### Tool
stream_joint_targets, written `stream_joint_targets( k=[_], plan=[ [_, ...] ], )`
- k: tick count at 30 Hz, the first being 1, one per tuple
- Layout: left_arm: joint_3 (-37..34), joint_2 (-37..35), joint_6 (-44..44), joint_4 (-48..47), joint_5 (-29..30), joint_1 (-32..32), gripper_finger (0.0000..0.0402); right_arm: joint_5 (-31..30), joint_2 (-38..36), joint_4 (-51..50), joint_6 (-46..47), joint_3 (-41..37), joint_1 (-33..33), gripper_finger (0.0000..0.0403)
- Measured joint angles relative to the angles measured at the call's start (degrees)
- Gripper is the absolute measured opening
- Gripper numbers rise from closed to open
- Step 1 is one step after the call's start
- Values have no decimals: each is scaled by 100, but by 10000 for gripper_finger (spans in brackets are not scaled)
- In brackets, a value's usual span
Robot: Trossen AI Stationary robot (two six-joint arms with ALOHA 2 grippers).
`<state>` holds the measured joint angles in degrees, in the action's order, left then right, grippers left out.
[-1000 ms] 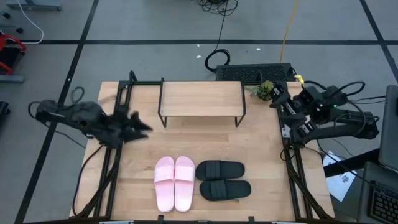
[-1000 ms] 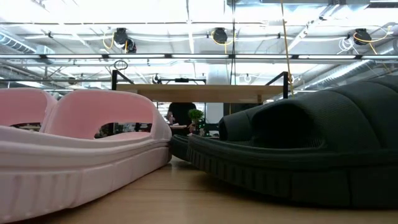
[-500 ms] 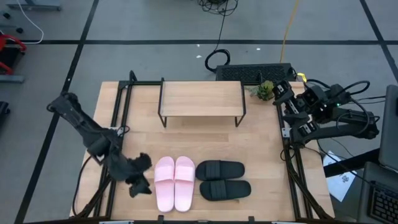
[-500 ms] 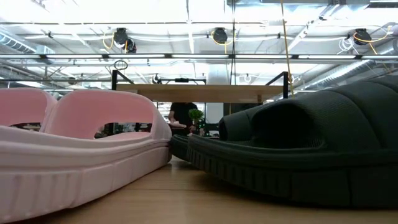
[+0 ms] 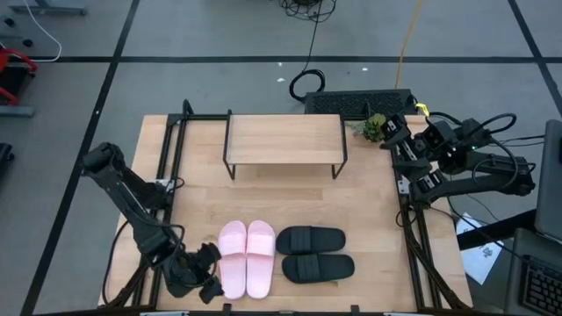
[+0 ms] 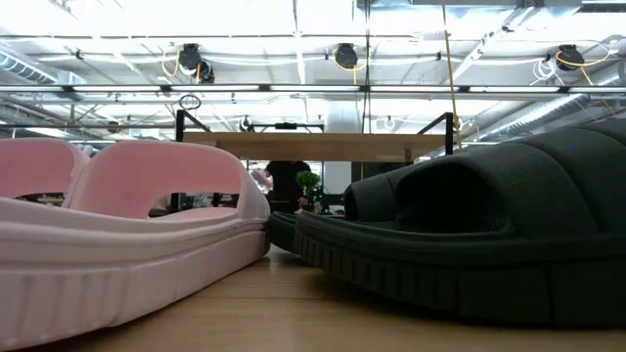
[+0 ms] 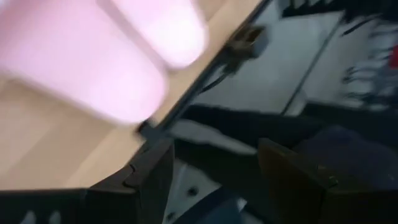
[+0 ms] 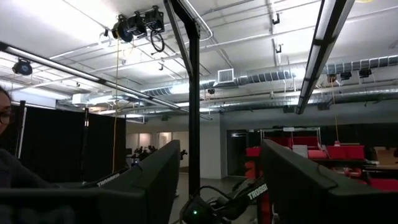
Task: Pick and place slides into the shelf
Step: Put the left pink slipper on the shelf
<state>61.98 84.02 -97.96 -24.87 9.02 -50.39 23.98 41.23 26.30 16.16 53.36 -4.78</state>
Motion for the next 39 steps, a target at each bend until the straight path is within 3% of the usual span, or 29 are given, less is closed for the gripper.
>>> stream_joint_targets(
  k=[6, 15, 27, 39],
  plan=[
    [0, 154, 134, -40, 777, 9, 232, 22, 2, -4, 290, 0, 0, 210],
    [-4, 149, 203, -1954, 1191, 403, 232, 182, 0, -4, 418, 2, 0, 210],
    [-4, 149, 1170, -1543, -239, 695, 232, 182, 2, -403, 568, 2, 0, 210],
    [-4, 149, 1090, -1979, -475, 594, 232, 173, 0, -478, 347, 2, 0, 210]
  ],
)
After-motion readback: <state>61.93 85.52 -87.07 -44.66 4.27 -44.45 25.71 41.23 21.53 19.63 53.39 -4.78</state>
